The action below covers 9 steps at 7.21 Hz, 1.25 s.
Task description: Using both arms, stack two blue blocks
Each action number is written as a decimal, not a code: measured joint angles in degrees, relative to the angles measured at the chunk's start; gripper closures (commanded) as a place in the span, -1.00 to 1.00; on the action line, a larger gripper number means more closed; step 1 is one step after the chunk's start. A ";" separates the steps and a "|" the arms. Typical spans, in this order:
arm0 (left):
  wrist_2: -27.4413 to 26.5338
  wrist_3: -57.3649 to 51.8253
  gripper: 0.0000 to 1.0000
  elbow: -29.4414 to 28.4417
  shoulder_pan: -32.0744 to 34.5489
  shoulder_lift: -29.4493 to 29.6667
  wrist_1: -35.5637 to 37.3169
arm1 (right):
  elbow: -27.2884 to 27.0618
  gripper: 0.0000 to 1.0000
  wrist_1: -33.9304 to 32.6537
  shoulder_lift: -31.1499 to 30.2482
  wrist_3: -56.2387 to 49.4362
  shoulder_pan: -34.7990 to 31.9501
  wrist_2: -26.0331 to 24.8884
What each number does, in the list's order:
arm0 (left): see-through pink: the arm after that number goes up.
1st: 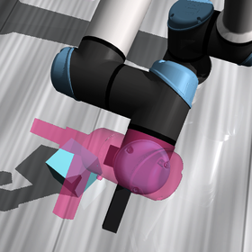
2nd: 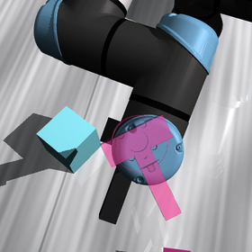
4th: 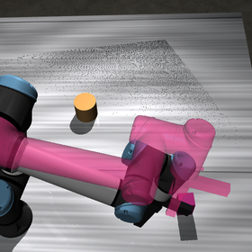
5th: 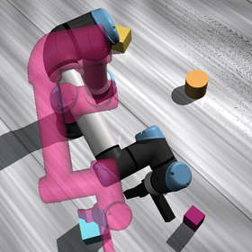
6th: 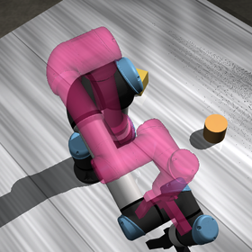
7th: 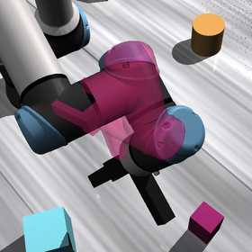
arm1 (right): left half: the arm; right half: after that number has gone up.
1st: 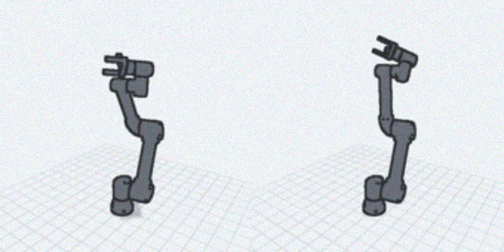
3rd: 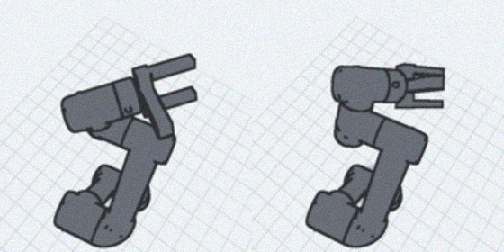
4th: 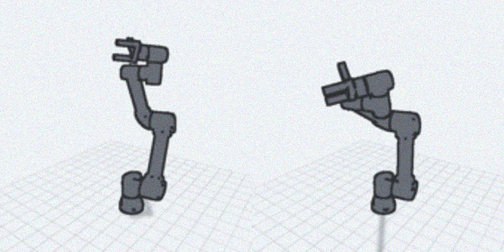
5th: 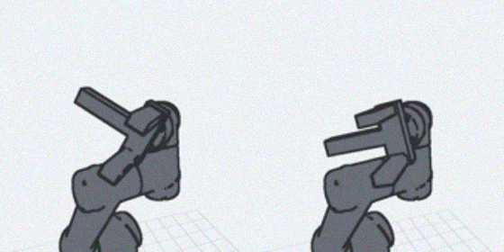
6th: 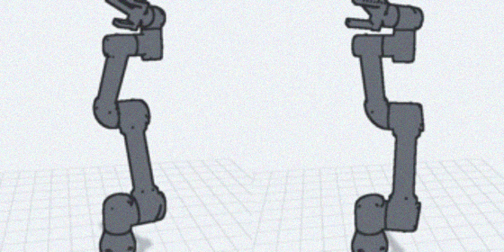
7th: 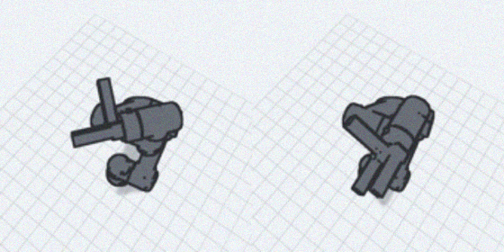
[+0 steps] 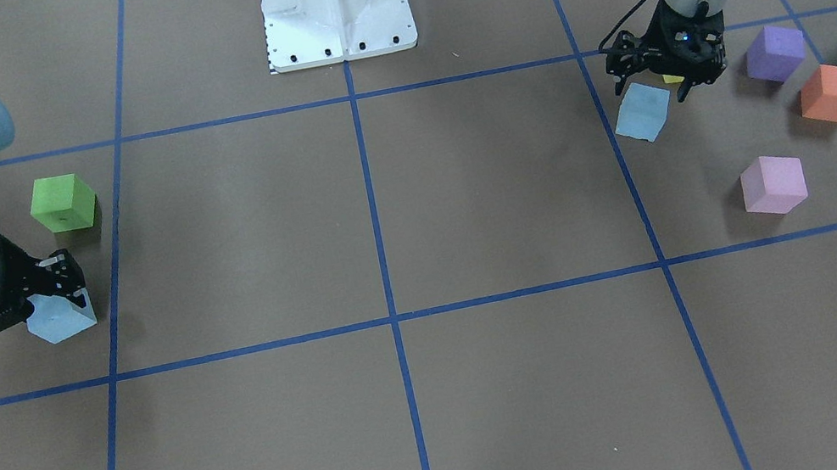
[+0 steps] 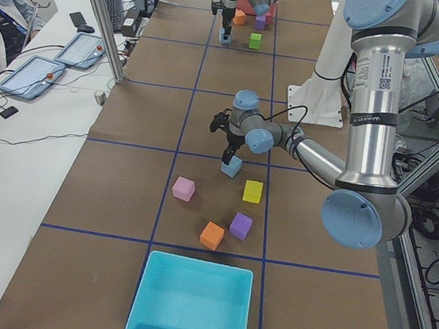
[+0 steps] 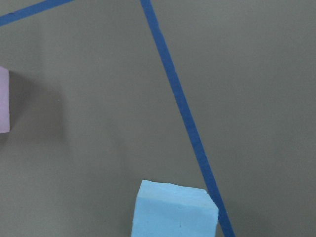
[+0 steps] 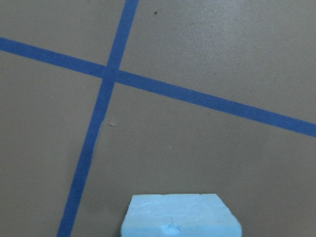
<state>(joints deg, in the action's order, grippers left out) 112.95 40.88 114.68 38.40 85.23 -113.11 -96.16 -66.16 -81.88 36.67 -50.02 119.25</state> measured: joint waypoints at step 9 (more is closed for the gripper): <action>-0.17 -8.11 -0.96 -3.55 0.42 1.87 -0.03 | -5.28 -0.30 -15.27 14.50 15.49 7.37 -2.24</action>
<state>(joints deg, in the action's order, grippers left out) 112.78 32.77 111.13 38.82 87.10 -113.13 -101.45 -81.44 -67.38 52.16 -42.64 117.01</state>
